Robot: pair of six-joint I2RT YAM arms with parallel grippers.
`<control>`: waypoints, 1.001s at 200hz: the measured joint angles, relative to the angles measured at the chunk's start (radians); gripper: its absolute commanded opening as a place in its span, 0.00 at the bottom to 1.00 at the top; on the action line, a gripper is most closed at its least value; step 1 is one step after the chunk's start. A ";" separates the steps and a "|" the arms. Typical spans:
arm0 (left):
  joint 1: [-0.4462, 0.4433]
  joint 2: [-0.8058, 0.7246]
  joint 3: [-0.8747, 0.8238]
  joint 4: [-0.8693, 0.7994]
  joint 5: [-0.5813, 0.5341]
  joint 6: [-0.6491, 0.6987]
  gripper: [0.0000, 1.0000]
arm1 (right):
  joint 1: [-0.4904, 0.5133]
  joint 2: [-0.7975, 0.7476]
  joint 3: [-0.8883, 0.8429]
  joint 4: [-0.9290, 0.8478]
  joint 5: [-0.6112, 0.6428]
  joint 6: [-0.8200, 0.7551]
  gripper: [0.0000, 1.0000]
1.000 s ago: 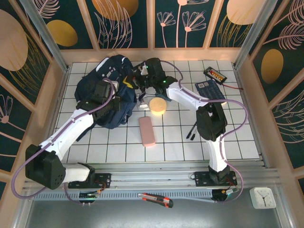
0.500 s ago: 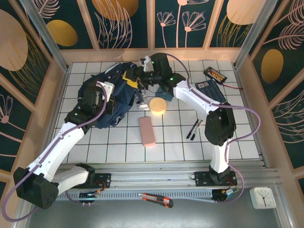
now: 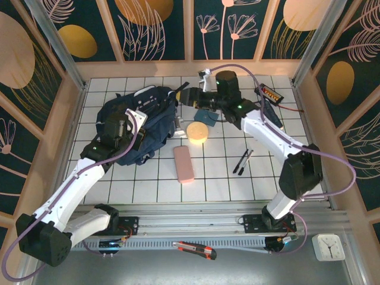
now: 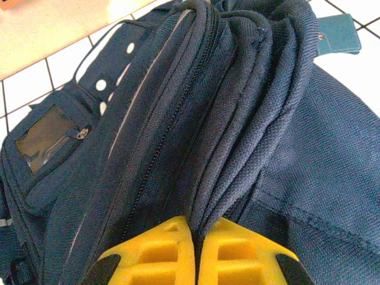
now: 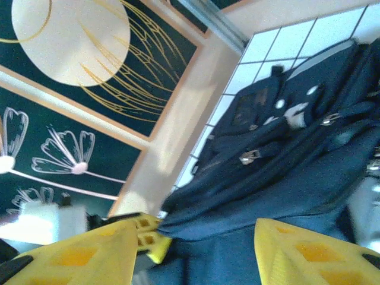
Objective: Pack the student bag
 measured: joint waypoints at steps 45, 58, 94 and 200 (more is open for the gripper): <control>0.000 -0.029 -0.031 0.038 -0.005 0.039 0.00 | -0.087 -0.051 -0.161 0.124 -0.004 -0.164 0.56; 0.000 -0.038 -0.032 0.051 -0.009 0.051 0.00 | -0.103 -0.051 -0.162 0.142 -0.012 -0.212 0.56; 0.000 -0.043 -0.033 0.088 -0.013 0.075 0.00 | -0.107 -0.051 -0.162 0.164 -0.051 -0.351 0.56; 0.000 -0.111 -0.106 0.154 -0.008 0.154 0.00 | -0.141 -0.011 -0.142 0.136 -0.143 -0.631 0.53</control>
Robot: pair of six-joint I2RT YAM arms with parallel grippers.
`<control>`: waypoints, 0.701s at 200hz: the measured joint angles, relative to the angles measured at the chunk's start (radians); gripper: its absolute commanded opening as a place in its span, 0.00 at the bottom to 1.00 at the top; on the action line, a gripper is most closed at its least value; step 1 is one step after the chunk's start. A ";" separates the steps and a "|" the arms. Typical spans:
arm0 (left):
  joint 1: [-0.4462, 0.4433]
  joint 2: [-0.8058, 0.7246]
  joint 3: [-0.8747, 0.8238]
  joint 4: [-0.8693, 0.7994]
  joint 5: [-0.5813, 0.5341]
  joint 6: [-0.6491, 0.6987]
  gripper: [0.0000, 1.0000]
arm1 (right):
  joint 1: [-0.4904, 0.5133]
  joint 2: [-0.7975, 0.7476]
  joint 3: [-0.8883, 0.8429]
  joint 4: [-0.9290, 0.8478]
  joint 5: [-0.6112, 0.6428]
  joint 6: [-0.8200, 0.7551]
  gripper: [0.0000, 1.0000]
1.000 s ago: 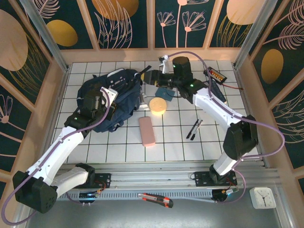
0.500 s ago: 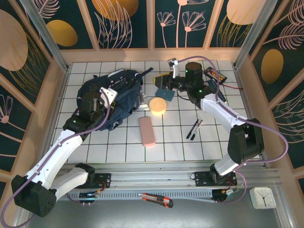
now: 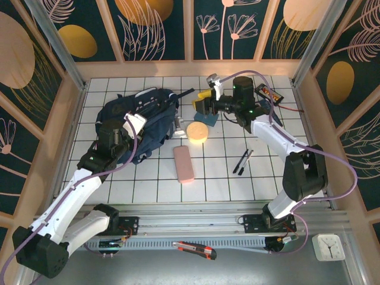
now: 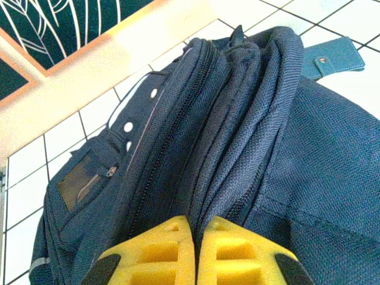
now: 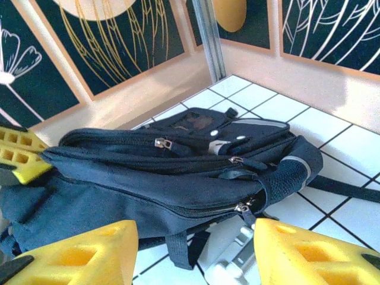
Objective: Pack the student bag
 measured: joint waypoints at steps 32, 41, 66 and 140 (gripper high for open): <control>0.001 0.000 -0.006 0.014 0.008 0.023 0.00 | -0.016 0.015 0.000 -0.006 -0.047 -0.067 0.51; 0.001 0.000 -0.011 0.022 0.012 0.030 0.00 | -0.025 0.021 0.000 -0.006 -0.066 -0.085 0.51; 0.001 -0.003 -0.029 0.034 0.023 0.049 0.00 | -0.056 0.055 0.001 -0.006 -0.120 -0.153 0.51; 0.003 -0.017 -0.038 0.050 0.026 0.102 0.00 | -0.038 0.288 0.119 -0.055 -0.233 -0.401 0.51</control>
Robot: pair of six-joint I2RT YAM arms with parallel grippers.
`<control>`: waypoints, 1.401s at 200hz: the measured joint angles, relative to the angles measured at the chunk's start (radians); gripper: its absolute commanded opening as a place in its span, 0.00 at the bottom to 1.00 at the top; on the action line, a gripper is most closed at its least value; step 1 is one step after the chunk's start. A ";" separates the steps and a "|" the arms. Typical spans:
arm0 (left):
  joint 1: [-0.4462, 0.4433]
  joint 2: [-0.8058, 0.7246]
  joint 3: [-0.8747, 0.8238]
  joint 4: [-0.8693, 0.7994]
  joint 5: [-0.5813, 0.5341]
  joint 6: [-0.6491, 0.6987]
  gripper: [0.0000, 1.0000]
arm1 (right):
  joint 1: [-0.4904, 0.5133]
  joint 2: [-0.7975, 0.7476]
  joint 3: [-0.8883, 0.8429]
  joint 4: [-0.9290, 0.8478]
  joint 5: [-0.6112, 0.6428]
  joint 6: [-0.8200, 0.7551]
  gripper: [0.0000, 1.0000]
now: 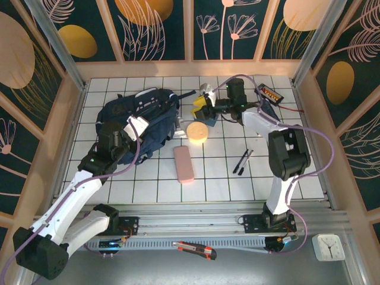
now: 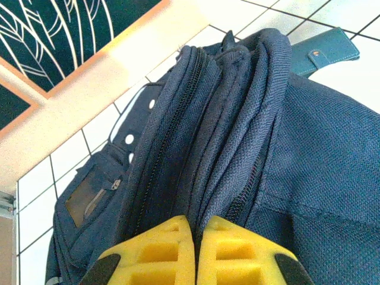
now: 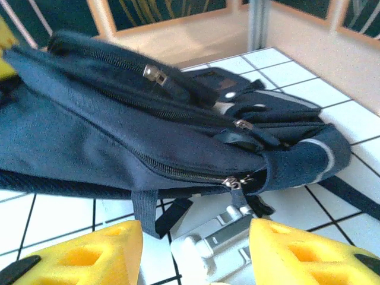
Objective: Pack the student bag
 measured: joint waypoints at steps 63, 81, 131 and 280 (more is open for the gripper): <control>0.007 -0.017 0.000 -0.009 0.000 0.006 0.00 | 0.041 0.198 0.063 0.088 -0.053 -0.020 0.50; 0.007 -0.017 0.000 -0.012 0.001 0.009 0.00 | 0.043 0.256 0.085 0.146 -0.072 0.019 0.50; 0.014 -0.017 0.001 -0.013 0.007 0.014 0.00 | 0.045 0.346 0.138 0.282 -0.113 0.137 0.51; 0.066 -0.016 0.027 -0.016 0.056 0.036 0.00 | 0.064 0.464 0.192 0.570 -0.217 0.458 0.48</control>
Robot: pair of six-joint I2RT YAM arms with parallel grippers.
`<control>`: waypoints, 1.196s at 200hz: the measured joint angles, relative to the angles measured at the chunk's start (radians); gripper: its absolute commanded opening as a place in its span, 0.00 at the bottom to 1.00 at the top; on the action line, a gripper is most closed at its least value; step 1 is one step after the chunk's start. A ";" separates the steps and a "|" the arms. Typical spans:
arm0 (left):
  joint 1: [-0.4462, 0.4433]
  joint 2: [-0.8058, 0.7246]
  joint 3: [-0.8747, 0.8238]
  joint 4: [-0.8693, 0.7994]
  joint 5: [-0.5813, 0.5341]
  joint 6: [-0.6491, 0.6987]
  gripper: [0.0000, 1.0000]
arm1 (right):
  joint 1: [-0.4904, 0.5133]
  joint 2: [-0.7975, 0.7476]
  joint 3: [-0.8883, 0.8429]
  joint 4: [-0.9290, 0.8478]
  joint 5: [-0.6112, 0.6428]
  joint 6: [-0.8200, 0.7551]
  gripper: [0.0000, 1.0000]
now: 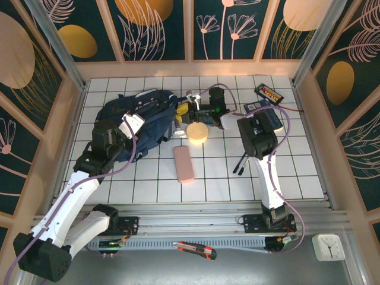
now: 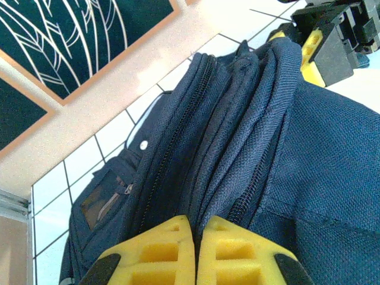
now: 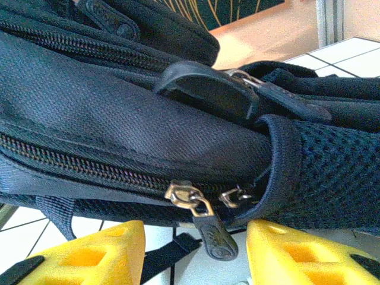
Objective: Pack the student bag
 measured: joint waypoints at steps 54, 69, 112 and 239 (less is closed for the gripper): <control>0.011 0.005 0.000 0.000 0.011 0.000 0.00 | 0.011 0.006 0.014 0.028 -0.031 0.052 0.35; 0.013 0.009 0.000 0.000 0.019 0.000 0.00 | 0.012 0.007 0.014 0.034 -0.033 0.058 0.30; 0.019 0.011 0.000 0.001 0.022 0.000 0.00 | 0.013 0.008 0.014 0.048 -0.032 0.074 0.08; 0.025 0.029 0.000 0.001 -0.035 0.081 0.00 | 0.007 -0.060 0.027 -0.398 0.047 -0.206 0.00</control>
